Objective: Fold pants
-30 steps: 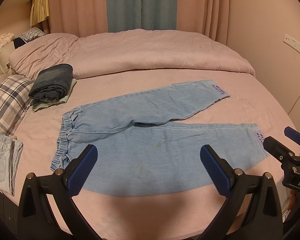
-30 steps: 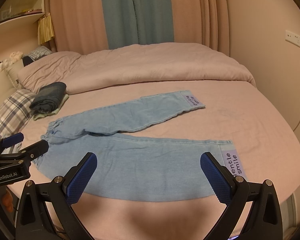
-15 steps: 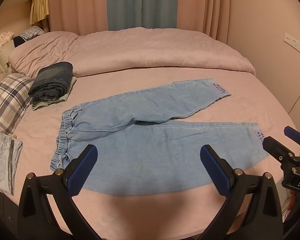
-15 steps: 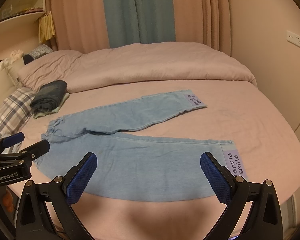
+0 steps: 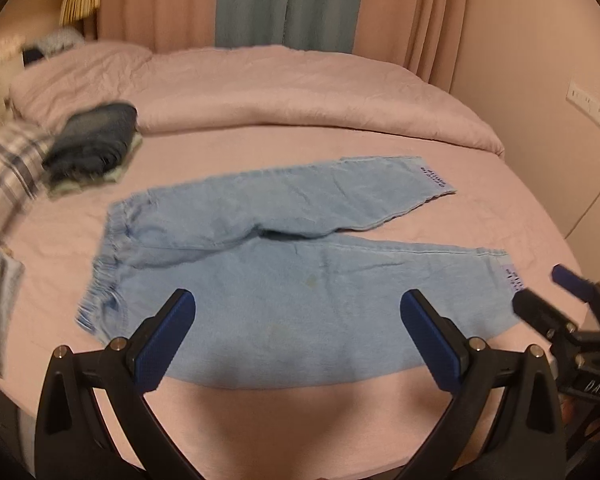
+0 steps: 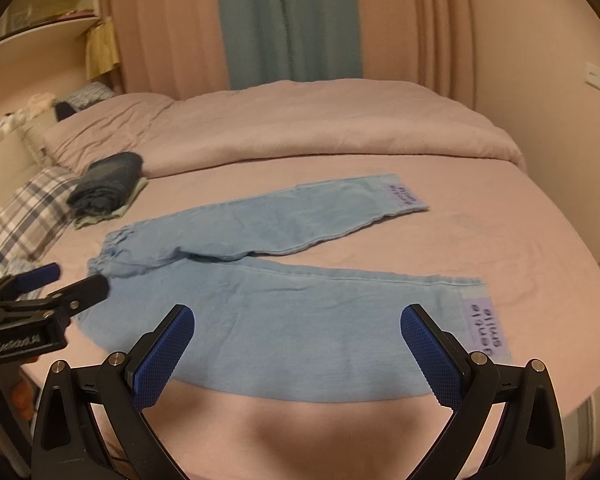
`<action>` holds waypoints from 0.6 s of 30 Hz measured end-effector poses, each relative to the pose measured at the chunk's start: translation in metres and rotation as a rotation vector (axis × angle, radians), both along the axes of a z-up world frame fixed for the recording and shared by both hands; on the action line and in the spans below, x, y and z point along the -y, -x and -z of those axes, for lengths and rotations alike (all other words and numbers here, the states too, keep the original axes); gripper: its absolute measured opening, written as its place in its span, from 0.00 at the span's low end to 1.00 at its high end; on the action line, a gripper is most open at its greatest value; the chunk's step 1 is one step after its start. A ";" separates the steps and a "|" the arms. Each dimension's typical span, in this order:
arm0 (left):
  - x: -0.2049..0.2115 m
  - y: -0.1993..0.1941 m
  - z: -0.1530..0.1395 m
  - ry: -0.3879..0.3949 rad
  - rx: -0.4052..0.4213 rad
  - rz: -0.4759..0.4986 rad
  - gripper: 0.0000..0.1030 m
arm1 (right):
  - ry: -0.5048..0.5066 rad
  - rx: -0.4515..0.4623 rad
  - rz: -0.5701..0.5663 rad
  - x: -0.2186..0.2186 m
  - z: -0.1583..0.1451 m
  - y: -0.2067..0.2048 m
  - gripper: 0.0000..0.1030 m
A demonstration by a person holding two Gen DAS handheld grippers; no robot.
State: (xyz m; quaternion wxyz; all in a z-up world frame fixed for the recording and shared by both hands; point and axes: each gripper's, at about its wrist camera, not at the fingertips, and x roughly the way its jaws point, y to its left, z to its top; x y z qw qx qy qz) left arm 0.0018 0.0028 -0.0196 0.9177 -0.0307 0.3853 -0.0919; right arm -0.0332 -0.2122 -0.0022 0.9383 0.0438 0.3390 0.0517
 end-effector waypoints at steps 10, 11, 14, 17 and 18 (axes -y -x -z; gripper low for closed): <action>-0.109 -0.002 0.077 0.260 -0.215 -0.209 1.00 | 0.047 -0.109 -0.261 -0.077 0.065 -0.014 1.00; -0.119 -0.001 0.081 0.287 -0.225 -0.233 1.00 | 0.057 -0.109 -0.300 -0.088 0.072 -0.013 1.00; -0.150 0.004 0.101 0.396 -0.252 -0.304 1.00 | 0.108 -0.085 -0.406 -0.120 0.087 -0.007 1.00; -0.167 0.001 0.121 0.446 -0.269 -0.370 0.99 | 0.206 -0.041 -0.499 -0.152 0.102 0.002 1.00; -0.170 -0.001 0.125 0.465 -0.274 -0.378 0.98 | 0.242 -0.021 -0.522 -0.160 0.106 0.005 1.00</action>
